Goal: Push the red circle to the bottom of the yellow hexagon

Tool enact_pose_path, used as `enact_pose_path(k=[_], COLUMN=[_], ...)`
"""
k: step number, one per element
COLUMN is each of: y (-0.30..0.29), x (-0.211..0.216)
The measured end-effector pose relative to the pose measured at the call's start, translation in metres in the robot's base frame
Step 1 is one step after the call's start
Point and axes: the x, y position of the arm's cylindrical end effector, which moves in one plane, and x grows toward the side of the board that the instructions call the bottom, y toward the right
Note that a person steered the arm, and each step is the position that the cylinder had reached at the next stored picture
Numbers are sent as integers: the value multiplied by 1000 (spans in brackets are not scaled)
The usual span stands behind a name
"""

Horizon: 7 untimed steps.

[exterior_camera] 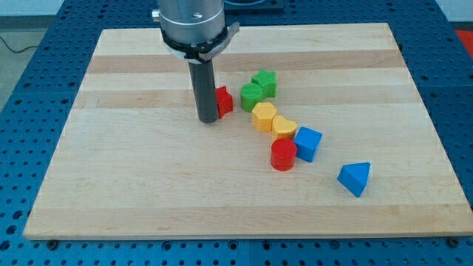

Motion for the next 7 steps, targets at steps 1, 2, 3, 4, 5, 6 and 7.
enact_pose_path(k=[1,2,3,4,5,6,7], y=[-12,-8,43,97,143,168,154], x=[26,79,109,119,122,113,107])
